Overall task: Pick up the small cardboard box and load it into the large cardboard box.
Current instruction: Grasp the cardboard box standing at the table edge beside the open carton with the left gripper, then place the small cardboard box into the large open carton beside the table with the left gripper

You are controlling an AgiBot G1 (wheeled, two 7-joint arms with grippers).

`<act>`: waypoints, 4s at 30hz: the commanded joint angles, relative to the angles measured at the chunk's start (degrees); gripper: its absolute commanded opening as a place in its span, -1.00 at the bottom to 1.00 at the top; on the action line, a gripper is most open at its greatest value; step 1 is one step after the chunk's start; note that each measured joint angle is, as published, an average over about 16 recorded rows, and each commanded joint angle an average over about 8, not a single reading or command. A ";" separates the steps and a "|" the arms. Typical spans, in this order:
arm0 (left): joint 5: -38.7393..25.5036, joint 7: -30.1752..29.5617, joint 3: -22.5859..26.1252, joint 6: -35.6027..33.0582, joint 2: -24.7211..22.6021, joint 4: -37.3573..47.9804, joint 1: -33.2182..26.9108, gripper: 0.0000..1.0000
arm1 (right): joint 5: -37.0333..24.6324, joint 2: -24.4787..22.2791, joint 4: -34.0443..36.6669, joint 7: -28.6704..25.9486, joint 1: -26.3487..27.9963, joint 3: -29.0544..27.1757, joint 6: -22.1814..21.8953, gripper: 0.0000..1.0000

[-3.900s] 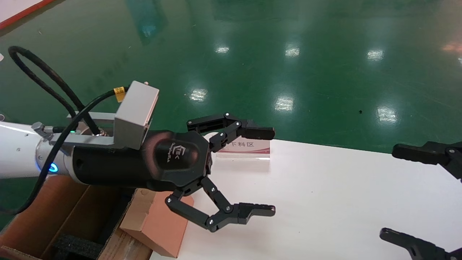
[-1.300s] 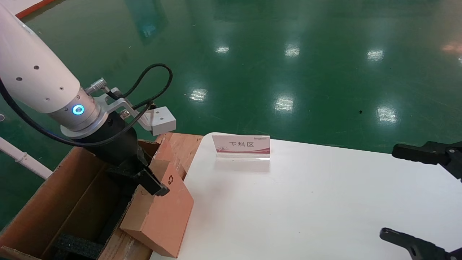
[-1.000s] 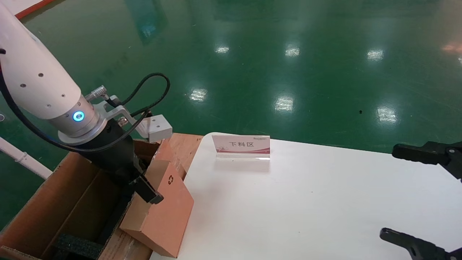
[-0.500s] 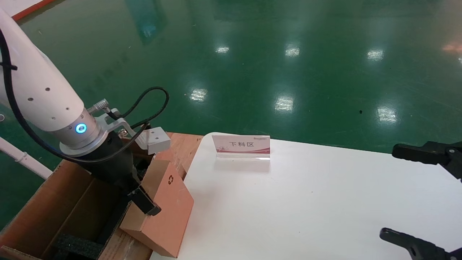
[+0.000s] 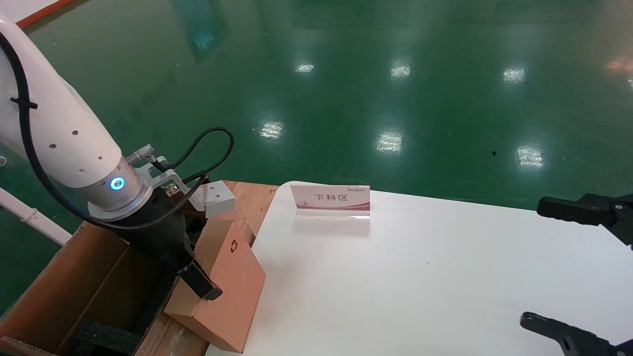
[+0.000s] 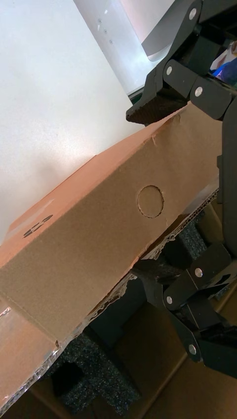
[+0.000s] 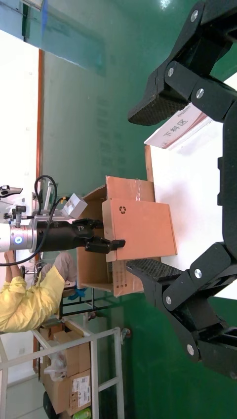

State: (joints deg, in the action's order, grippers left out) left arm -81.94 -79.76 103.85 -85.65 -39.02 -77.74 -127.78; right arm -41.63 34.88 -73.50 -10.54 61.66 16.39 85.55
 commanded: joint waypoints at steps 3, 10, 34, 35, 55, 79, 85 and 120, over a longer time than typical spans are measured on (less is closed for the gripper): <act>0.01 0.01 0.00 0.05 0.00 0.00 0.03 -0.15 | 0.02 0.00 0.00 0.00 0.00 0.01 0.00 -0.49; -0.02 0.01 -0.15 -0.08 0.00 0.02 0.00 -1.00 | 0.03 0.00 0.00 0.00 0.00 0.01 0.00 -1.00; -0.09 0.01 -0.30 -0.25 0.00 0.03 -0.08 -1.00 | 0.03 0.00 0.00 0.00 0.00 0.01 -0.01 -1.00; -0.09 0.01 -0.30 -0.26 0.00 0.03 -0.08 -1.00 | 0.03 0.00 0.00 0.00 0.00 0.01 -0.01 -1.00; 4.10 6.08 -8.17 -2.22 -1.65 10.41 -14.14 -1.00 | 0.06 0.00 0.05 0.03 0.04 0.06 0.01 -1.00; 4.69 21.90 25.65 -6.43 -3.52 25.14 -37.31 -1.00 | 0.12 -0.04 0.06 0.08 0.06 0.16 -0.03 -1.00; 10.32 21.79 36.88 -5.90 -4.07 25.23 -37.74 -1.00 | 0.13 -0.05 0.06 0.09 0.06 0.18 -0.04 -1.00; 1.06 2.87 42.94 5.65 8.60 9.72 -34.60 -1.00 | 0.22 -0.10 0.06 0.16 0.09 0.31 -0.10 1.00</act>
State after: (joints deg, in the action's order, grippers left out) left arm -80.64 -76.57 146.70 -79.80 -30.65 -67.62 -162.27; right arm -41.40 34.78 -73.44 -10.39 61.75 16.70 85.46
